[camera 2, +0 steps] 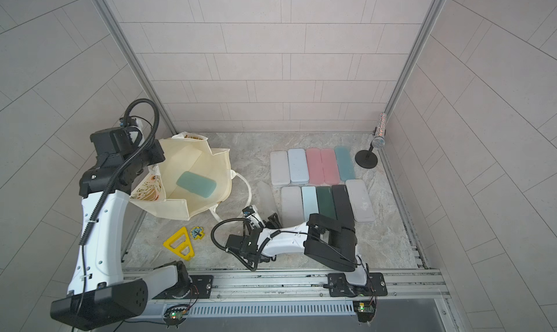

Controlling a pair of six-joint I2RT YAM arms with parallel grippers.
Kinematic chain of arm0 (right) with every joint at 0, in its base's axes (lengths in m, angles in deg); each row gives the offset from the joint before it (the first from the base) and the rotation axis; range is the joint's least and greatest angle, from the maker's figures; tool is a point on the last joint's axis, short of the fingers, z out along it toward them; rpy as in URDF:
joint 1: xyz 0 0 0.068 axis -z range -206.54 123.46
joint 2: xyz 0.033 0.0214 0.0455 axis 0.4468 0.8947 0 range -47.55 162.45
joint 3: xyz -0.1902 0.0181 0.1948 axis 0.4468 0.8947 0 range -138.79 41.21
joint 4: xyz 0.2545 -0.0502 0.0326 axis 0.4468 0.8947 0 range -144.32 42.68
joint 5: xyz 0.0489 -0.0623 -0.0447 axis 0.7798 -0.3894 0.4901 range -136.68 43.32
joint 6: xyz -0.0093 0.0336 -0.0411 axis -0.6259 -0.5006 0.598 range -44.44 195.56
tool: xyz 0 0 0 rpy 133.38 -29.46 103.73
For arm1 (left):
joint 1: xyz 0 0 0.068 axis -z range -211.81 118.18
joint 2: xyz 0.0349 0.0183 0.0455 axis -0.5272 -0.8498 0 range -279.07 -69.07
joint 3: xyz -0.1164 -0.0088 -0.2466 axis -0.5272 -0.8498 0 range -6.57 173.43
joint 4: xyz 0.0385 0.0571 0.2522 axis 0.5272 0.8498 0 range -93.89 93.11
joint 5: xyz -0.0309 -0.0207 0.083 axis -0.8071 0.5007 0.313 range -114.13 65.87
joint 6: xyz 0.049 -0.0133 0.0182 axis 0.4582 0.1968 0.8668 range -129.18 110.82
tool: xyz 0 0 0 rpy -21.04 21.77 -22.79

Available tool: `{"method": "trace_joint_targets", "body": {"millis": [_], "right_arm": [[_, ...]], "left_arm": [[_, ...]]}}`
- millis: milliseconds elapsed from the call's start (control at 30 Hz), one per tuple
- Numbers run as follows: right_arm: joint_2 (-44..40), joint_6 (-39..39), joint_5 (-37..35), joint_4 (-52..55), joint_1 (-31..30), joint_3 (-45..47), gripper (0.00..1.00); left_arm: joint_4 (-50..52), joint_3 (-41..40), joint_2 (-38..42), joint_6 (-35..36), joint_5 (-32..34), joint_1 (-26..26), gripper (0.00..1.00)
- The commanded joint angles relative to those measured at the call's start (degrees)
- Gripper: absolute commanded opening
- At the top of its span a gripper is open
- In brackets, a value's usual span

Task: Take out the pencil case from the canvas bag
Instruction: Place the pencil case at the center of the board.

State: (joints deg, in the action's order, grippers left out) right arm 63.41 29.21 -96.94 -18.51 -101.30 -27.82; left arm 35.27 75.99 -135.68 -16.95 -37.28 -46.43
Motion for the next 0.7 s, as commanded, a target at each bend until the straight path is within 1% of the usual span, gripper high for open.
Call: {"method": "trace_joint_targets", "body": {"millis": [0,167,233,367,433,533,600,667], "right_arm": [[-3.4,2.3,1.1,-2.9,-1.1,0.4,0.68],[-10.6,6.4,6.0,-10.8,-1.6,4.0,0.71],[-14.1,9.3,8.0,-15.5,-1.6,6.3,0.72],[-20.6,10.7,9.8,-22.1,-0.8,11.2,0.72],[-23.1,9.4,11.8,-22.5,1.3,12.9,0.69],[-24.1,8.5,21.5,-22.4,7.4,13.9,0.62],[-22.1,9.7,27.7,-21.4,11.2,12.7,0.6],[-19.2,11.3,31.3,-19.0,13.5,9.6,0.6]], "left_arm": [[-5.9,0.1,1.5,-0.8,-1.2,-0.5,0.0],[-6.1,-0.2,1.6,-0.9,-1.7,-0.5,0.0],[-6.1,-0.3,1.7,-0.8,-1.6,-0.5,0.0],[-6.1,-0.4,1.8,-0.7,-1.6,-0.6,0.0],[-6.5,-0.6,1.8,-0.6,-2.7,-0.6,0.0],[-6.6,-0.6,2.0,-0.7,-3.8,-0.6,0.0],[-6.6,-0.6,2.2,-0.5,-3.0,-0.6,0.0],[-6.1,-0.3,2.3,-0.2,-1.8,-0.7,0.0]]}}
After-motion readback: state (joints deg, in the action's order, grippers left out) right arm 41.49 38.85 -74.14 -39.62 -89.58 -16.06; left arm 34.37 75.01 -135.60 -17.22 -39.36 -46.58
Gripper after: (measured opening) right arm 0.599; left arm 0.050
